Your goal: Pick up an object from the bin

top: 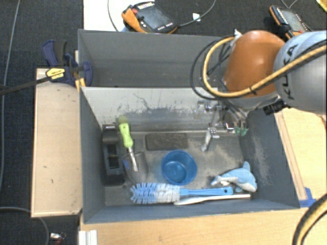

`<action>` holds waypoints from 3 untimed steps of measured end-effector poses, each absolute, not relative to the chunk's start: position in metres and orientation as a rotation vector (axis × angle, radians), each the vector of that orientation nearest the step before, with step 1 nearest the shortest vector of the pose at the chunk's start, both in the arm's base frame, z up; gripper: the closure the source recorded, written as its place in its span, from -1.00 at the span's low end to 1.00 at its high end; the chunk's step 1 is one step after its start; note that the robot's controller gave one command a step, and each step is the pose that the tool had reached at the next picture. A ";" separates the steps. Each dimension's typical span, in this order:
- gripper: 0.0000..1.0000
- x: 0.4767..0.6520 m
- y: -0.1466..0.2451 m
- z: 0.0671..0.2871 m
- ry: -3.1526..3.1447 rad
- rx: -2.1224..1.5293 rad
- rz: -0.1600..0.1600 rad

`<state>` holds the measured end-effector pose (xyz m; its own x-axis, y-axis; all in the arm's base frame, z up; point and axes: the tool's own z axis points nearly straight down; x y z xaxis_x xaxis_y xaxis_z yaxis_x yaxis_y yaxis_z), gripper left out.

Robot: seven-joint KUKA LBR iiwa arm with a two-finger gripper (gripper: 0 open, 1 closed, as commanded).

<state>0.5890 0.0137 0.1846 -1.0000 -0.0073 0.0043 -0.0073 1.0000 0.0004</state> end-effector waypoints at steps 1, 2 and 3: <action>-1.00 0.591 0.014 0.189 -3.146 0.011 -0.001; -1.00 0.555 0.072 0.091 -3.117 0.442 0.000; -1.00 0.561 0.090 0.141 -3.133 0.413 0.002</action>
Offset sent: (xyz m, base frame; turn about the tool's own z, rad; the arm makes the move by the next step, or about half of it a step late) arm -0.0427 0.0702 -0.1146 -0.3320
